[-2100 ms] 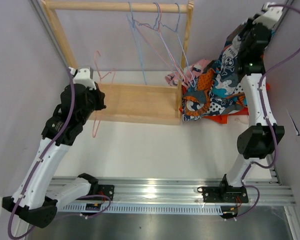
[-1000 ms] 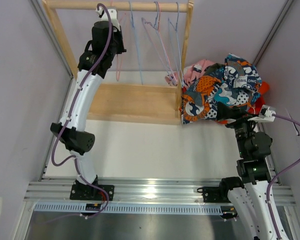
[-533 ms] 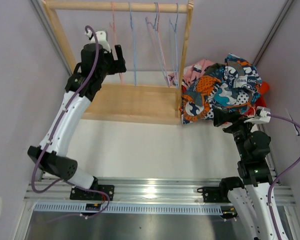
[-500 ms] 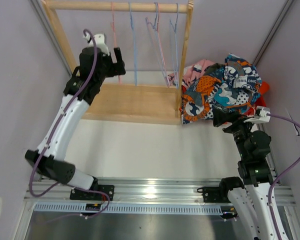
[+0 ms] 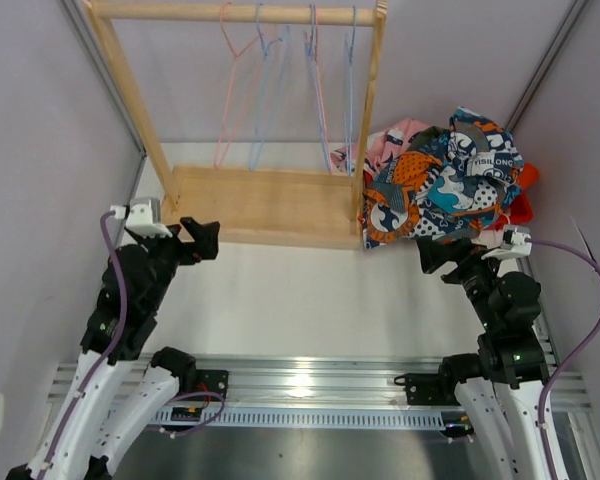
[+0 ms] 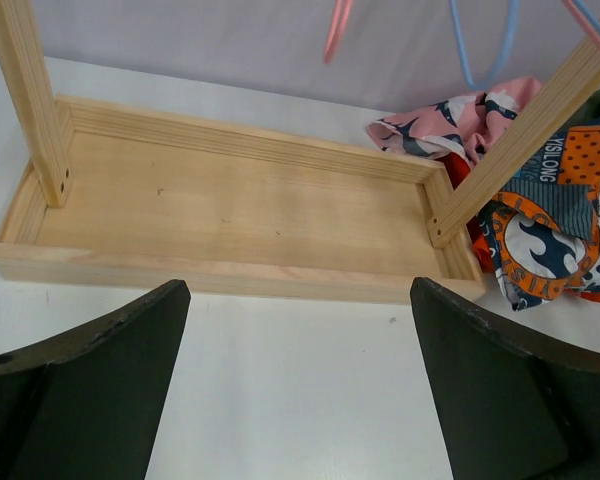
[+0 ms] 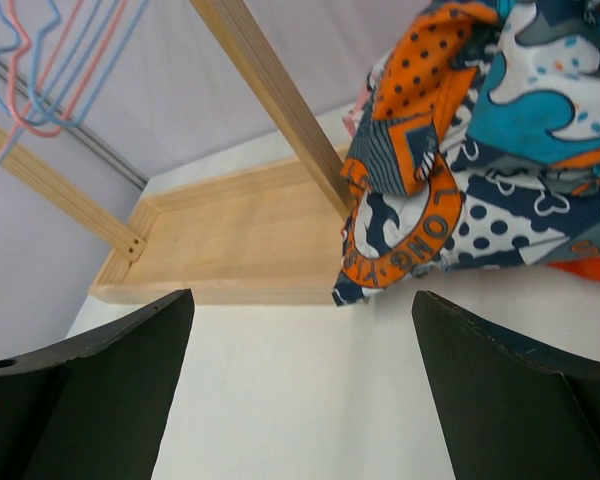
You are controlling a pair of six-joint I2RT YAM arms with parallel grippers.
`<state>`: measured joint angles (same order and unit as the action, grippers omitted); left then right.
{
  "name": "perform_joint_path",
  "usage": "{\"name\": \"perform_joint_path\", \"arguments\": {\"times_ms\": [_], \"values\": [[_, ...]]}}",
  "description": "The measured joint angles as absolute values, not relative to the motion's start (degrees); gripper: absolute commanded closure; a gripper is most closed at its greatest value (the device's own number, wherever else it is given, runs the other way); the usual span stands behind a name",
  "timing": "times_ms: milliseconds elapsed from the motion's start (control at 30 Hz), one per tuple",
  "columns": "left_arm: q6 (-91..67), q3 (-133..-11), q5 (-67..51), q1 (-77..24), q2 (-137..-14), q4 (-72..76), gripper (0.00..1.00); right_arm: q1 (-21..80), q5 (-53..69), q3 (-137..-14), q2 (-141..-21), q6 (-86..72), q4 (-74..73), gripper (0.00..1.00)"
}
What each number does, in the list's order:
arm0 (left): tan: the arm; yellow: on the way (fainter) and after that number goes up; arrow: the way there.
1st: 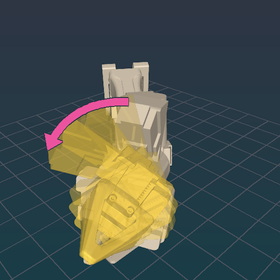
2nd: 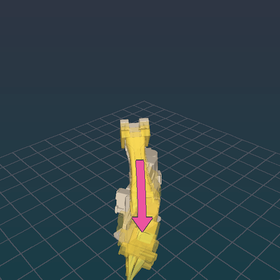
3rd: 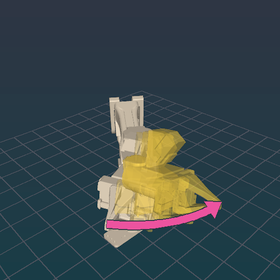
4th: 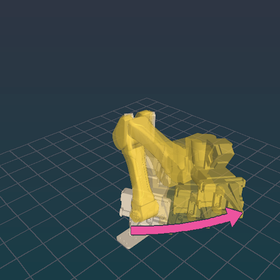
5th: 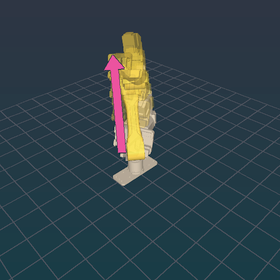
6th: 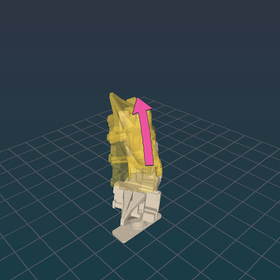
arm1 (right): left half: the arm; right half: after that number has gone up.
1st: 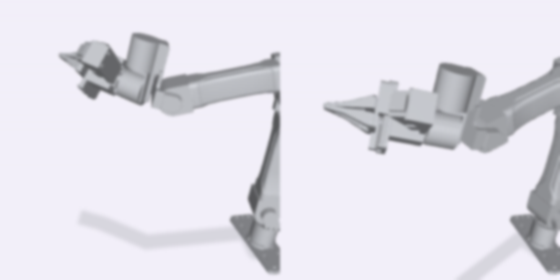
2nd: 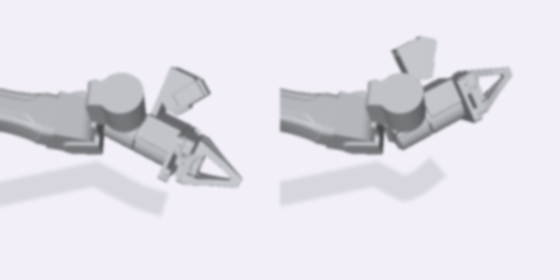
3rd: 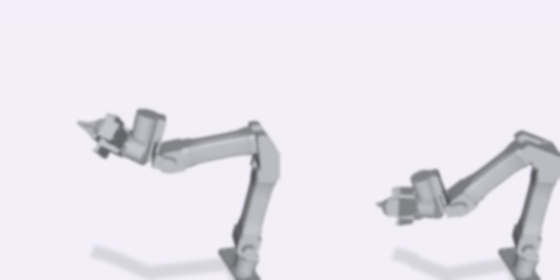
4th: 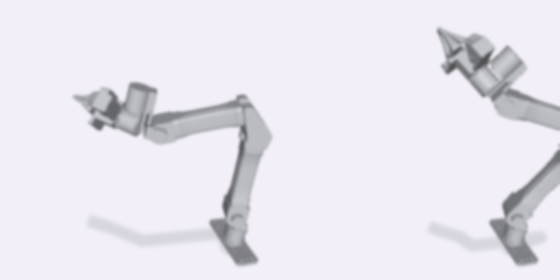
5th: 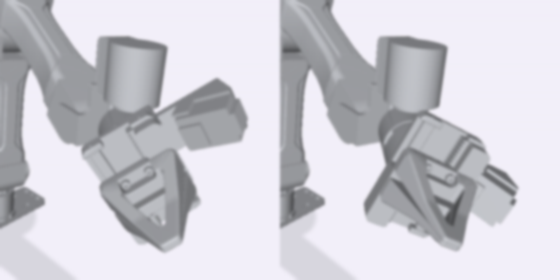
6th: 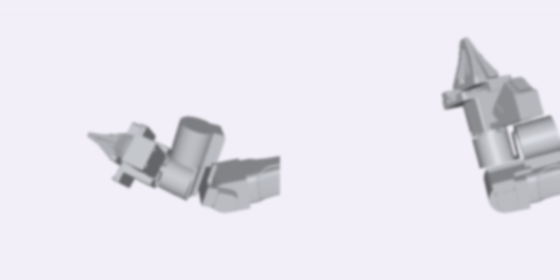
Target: Remove the shorts from the hanger
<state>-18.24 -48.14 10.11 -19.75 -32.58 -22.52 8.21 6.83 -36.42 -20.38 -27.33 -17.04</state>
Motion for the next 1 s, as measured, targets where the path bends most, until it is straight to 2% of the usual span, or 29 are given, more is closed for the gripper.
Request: {"name": "perform_joint_path", "arguments": {"times_ms": [267,400,600,1000], "values": [[-19.0,-38.9,11.3,-19.7,-17.6,-26.0,0.02,8.3,3.0,-39.6,-18.0,-26.0,-27.4,0.01],[-19.0,-39.4,11.6,-19.7,-16.4,-28.9,0.02,8.3,2.1,-41.1,-13.1,-25.8,-29.8,0.01],[-17.3,-39.4,15.1,-20.3,-12.9,-32.3,0.03,8.4,-1.3,-48.8,-13.5,-22.0,-34.3,0.01],[-16.2,-38.3,17.5,-20.8,-11.6,-33.7,0.03,8.4,-2.5,-46.8,-13.4,-18.9,-36.2,0.00]]}}
